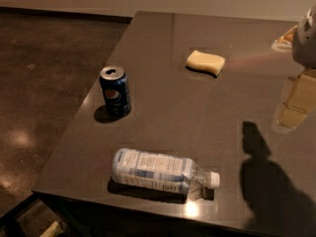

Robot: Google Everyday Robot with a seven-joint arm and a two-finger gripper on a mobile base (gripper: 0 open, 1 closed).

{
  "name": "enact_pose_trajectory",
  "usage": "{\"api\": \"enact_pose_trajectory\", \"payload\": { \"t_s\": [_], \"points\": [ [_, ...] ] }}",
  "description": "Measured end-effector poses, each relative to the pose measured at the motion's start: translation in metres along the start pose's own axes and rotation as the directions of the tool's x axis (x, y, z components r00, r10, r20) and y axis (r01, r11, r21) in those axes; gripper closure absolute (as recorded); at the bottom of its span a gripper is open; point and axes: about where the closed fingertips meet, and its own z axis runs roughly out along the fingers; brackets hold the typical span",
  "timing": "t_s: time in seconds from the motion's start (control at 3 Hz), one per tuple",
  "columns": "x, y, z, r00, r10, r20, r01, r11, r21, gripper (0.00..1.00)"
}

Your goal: Pick sponge

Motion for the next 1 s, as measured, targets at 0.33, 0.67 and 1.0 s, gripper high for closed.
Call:
{"api": "enact_pose_trajectory", "payload": {
  "t_s": [0.33,0.67,1.0],
  "points": [
    [-0.006,-0.004,0.000,1.000,-0.007,0.000,0.007,1.0000,0.004,0.00],
    [-0.026,-0.021,0.010,0.999,0.005,0.041,-0.005,0.9999,-0.015,0.00],
    [-0.053,-0.050,0.032,0.994,0.035,0.107,-0.032,0.9989,-0.036,0.00]
  ]
}}
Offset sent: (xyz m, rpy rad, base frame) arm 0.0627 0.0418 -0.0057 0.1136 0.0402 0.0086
